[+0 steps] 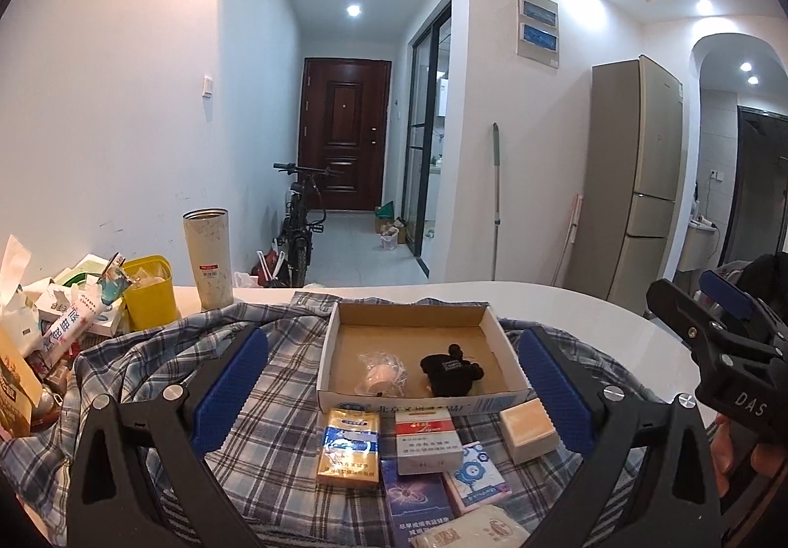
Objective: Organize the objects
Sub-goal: 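Withdraw both tools from the box and move toward the remaining packs, then grasp the tan cube box with the right tool while the left tool grasps the Liqun pack, then lift the Liqun pack over the box with left tool while right tool carries tan cube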
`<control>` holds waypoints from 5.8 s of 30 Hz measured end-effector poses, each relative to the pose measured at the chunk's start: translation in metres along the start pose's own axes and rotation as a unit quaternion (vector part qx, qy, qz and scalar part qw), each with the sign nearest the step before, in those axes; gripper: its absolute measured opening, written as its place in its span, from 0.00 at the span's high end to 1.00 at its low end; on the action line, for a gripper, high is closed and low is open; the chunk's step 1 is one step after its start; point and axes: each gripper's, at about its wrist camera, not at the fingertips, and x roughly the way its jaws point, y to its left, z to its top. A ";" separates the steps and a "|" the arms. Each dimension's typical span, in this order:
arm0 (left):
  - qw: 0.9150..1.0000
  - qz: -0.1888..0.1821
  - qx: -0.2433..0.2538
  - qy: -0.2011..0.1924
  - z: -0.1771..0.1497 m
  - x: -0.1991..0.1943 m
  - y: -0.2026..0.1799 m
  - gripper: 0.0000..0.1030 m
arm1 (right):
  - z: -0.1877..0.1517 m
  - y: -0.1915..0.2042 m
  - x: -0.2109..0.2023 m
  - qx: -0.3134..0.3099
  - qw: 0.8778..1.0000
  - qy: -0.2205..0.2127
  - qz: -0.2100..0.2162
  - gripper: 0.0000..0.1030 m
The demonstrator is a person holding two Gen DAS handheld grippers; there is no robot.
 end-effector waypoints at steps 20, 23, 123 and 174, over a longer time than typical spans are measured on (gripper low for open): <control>0.997 0.041 -0.008 0.069 -0.057 0.056 0.013 0.00 | -0.098 0.009 0.098 -0.024 0.968 0.248 0.020 0.01; 0.997 0.047 -0.001 0.063 -0.057 0.055 0.010 0.00 | -0.107 0.012 0.105 -0.041 0.963 0.265 0.000 0.01; 0.993 0.018 0.063 0.099 -0.031 0.031 -0.019 0.43 | -0.043 -0.009 0.049 0.001 0.995 0.102 0.003 0.49; 0.965 -0.025 0.010 0.260 -0.008 0.289 0.012 0.44 | -0.016 -0.042 0.250 0.082 0.974 0.205 0.048 0.49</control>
